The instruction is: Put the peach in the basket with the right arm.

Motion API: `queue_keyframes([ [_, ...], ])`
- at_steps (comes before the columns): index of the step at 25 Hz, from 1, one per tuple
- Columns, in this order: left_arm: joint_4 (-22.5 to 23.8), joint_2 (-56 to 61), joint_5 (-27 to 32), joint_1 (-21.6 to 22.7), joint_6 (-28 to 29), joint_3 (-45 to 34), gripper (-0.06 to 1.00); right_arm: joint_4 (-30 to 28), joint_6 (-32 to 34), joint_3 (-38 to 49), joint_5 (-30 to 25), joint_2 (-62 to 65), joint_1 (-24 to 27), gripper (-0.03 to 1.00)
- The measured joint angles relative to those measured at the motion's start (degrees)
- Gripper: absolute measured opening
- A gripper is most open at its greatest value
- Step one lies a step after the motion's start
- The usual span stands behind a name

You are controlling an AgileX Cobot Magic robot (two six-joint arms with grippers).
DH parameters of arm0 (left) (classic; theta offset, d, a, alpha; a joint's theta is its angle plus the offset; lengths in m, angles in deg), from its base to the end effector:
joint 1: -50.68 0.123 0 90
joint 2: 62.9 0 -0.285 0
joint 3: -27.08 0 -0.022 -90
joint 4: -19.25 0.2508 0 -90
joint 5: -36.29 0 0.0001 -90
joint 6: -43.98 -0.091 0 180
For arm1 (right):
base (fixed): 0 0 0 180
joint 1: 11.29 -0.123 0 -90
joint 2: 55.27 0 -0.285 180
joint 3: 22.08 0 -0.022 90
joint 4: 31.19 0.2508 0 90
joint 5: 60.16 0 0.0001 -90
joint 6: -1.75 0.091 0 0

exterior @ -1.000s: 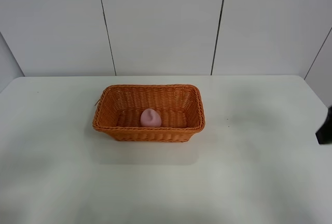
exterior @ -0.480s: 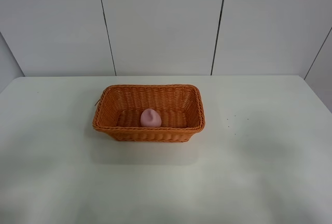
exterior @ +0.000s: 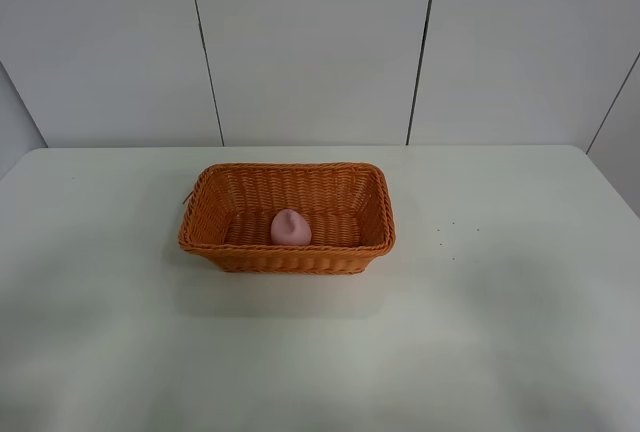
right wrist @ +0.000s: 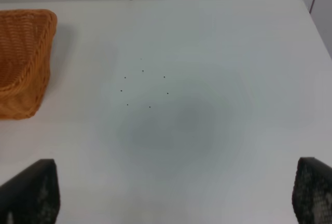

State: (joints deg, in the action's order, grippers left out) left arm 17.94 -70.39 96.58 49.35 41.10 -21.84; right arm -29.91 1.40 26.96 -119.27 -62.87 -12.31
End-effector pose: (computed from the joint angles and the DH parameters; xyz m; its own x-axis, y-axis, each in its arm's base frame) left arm -0.0046 -0.0017 0.2763 -0.4472 0.0493 -0.8931 0.0584 0.9980 0.0259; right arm -0.0032 0.0017 0.2774 -0.4345 -0.0024 -0.9007 -0.0327 0.9994 0.0132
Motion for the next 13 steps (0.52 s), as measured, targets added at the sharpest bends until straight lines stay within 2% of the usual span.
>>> queue_keyframes([
  [13,0.0,0.0,0.0,0.0,0.0,0.0,0.99,-0.06,0.0,0.0,0.0,0.0,0.0,0.7],
])
